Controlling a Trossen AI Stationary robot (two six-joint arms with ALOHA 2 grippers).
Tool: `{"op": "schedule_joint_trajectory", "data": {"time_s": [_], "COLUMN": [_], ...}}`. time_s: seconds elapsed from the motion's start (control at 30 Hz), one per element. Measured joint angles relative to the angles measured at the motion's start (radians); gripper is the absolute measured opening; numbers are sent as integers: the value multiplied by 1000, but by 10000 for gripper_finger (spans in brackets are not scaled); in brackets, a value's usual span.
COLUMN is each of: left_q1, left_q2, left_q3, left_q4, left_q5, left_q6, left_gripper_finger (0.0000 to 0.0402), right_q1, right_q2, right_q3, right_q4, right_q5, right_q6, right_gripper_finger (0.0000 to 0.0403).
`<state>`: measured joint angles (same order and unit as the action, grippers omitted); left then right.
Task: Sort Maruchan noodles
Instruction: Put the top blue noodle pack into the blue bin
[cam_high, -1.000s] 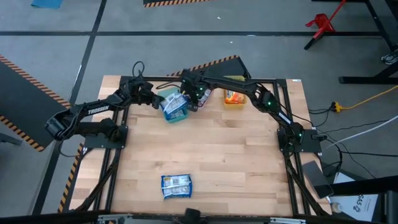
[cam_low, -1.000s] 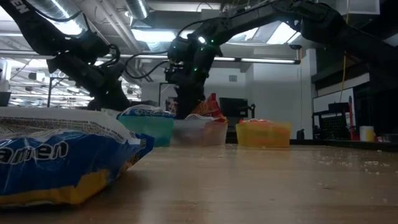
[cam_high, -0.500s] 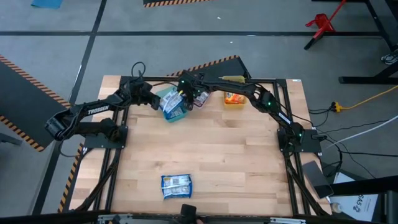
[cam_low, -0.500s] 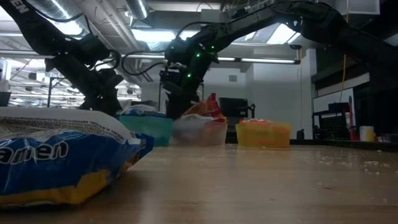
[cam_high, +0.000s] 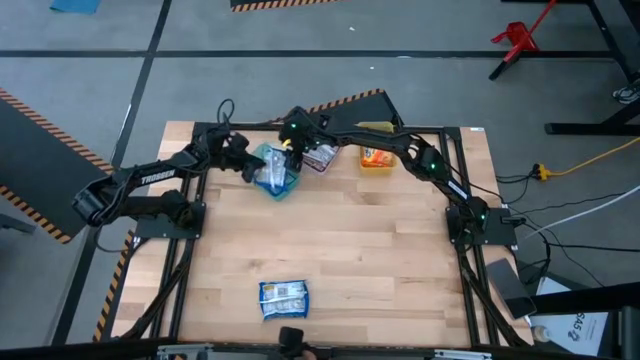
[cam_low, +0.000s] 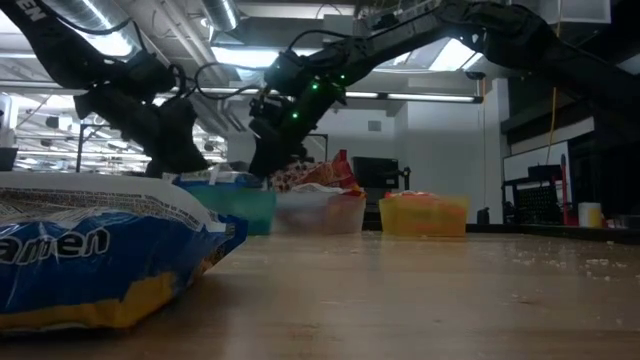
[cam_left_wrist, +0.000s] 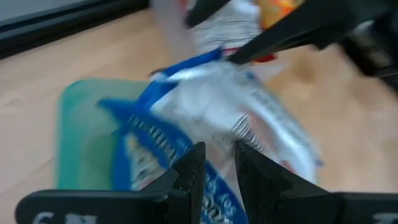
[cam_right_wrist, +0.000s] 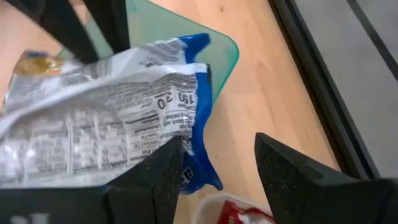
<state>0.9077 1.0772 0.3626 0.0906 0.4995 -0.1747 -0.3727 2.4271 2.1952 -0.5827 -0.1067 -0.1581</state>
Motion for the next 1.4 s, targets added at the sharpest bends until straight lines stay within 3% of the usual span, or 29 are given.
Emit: {"op": "schedule_joint_trajectory", "data": {"time_s": [0.17,0.3,0.43,0.6,0.73,0.83,1.07,1.4], "left_q1": [-1,0,0,-18,-56,-88,-149,-175], "left_q2": [-32,-110,-220,-323,-353,-352,-351,-315], "left_q3": [0,0,34,96,97,97,97,95], "left_q4": [33,-20,-224,-513,-622,-697,-723,-683], "left_q5": [130,135,31,-171,-218,-229,-370,-450], "left_q6": [-56,-137,-181,-183,-223,-232,-242,-352], "left_gripper_finger": [82,82,82,82,82,82,82,82], "right_q1": [-1,0,0,0,1,0,18,106], "right_q2": [0,0,0,0,0,-1,-5,-5], "right_q3": [0,0,1,2,2,14,20,34], "right_q4": [19,38,57,80,95,67,53,46], "right_q5": [-92,-156,-174,-177,-194,-266,-475,-457], "right_q6": [-14,-33,-31,-31,-24,-6,-60,-202], "right_gripper_finger": [186,186,186,186,186,186,186,186]}}
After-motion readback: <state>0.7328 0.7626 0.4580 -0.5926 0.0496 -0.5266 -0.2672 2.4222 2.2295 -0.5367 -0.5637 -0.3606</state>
